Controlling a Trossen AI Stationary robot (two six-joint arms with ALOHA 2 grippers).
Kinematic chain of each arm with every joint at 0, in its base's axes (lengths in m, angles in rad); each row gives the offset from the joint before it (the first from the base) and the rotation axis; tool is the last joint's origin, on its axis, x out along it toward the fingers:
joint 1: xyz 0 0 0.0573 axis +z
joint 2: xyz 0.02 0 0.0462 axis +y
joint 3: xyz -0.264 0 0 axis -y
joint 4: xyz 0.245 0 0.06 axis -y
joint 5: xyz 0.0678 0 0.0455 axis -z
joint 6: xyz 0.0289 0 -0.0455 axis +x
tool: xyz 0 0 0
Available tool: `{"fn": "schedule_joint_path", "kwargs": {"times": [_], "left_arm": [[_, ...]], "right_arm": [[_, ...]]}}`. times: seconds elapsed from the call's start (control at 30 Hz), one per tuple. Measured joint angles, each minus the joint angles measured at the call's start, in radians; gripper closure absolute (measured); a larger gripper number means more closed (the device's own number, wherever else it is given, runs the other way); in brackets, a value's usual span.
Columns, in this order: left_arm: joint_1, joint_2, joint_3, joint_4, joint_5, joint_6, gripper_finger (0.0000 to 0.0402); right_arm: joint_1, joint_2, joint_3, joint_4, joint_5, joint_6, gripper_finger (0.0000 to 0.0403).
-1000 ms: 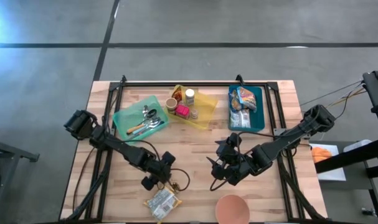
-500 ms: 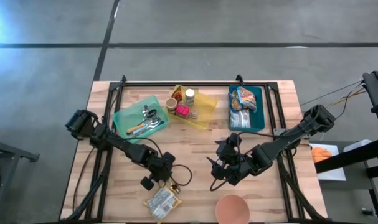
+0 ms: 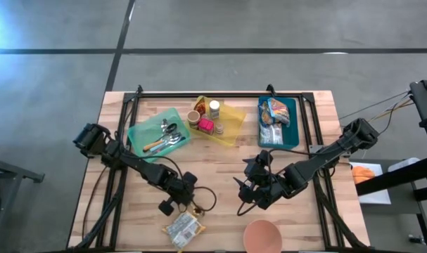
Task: Pick & Place Food Item
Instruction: Put the gold spoon into the green bin
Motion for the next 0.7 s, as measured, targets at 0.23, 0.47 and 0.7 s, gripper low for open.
{"fn": "schedule_joint_path", "kwargs": {"times": [0.23, 0.47, 0.7], "left_arm": [[0.001, -0.003, 0.017, -0.015, -0.026, -0.039, 0.04], [0.002, -0.046, 0.016, -0.047, -0.117, -0.069, 0.0401], [0.002, -0.13, 0.014, -0.063, -0.14, -0.113, 0.0401]], "right_arm": [[0.0, 0.0, 0.0, 0.0, 0.0, 0.0, 0.0038], [-0.001, 0.0, -0.001, 0.0, 0.0, 0.0, 0.0038], [-0.001, 0.0, -0.004, 0.002, -0.001, 0.0, 0.0038]]}}
